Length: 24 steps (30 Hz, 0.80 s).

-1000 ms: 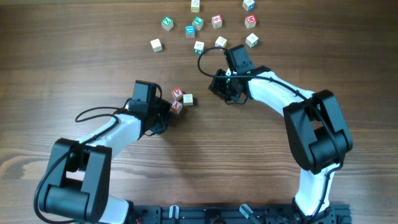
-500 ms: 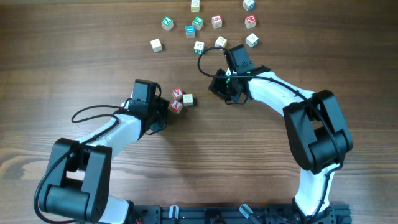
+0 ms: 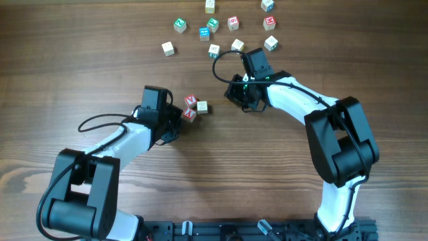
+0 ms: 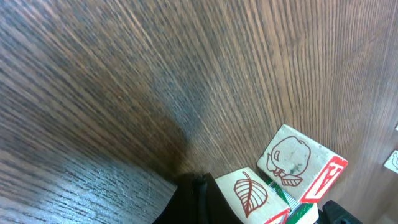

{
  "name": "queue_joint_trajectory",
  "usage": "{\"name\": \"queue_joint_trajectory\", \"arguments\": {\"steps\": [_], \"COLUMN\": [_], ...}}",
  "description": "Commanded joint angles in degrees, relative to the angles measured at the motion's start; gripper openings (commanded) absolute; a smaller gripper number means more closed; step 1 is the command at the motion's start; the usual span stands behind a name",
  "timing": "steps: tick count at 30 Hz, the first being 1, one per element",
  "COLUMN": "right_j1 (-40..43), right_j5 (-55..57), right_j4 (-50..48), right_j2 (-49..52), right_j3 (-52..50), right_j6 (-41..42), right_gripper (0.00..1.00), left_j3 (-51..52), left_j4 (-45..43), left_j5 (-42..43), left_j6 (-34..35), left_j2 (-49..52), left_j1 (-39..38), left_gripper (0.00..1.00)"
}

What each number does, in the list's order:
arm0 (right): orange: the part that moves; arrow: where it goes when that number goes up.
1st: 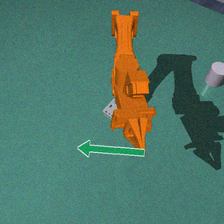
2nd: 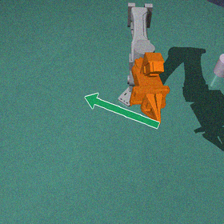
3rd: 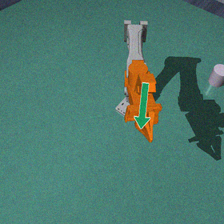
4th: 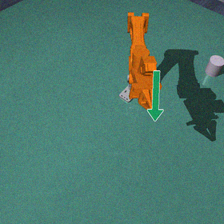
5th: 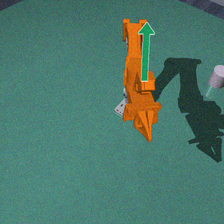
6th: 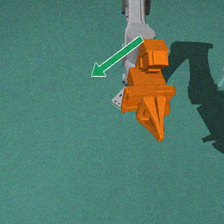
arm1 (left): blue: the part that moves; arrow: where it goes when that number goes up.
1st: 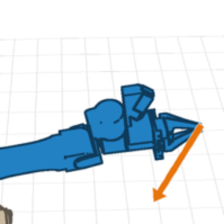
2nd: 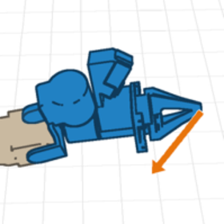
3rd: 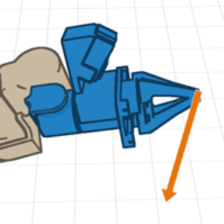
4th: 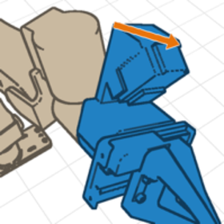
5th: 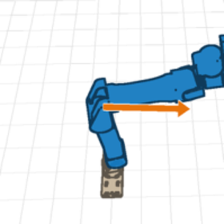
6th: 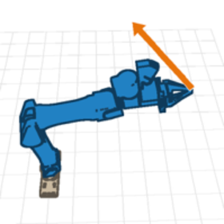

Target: Form a circle

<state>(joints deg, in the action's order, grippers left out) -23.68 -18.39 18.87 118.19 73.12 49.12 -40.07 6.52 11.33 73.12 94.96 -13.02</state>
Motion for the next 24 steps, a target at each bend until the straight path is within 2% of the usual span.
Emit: {"name": "queue_joint_trajectory", "arguments": {"steps": [1,11,17,24], "right_j1": [0.52,0.52,0.52,0.52], "right_j5": [3.34,3.37,3.34,3.34], "right_j4": [1.36,1.36,1.33,1.33], "right_j2": [1.18,1.18,1.18,1.18], "right_j3": [-1.36,-1.36,-1.36,-1.36], "right_j6": [-1.11,-1.11,-1.11,-1.09], "right_gripper": [0.3,0.3,0.3,0.3], "left_j3": [1.55,1.55,1.57,1.57], "left_j4": [-0.72,-1.62,0.96,0.28], "left_j5": [0.61,-0.46,3.32,3.45], "left_j6": [-0.92,-0.92,-0.92,-0.9], "left_j2": [1.81,1.81,1.81,1.81], "left_j1": [0.07,0.07,0.0,0.0], "left_gripper": [0.04,0.04,0.04,0.04]}}
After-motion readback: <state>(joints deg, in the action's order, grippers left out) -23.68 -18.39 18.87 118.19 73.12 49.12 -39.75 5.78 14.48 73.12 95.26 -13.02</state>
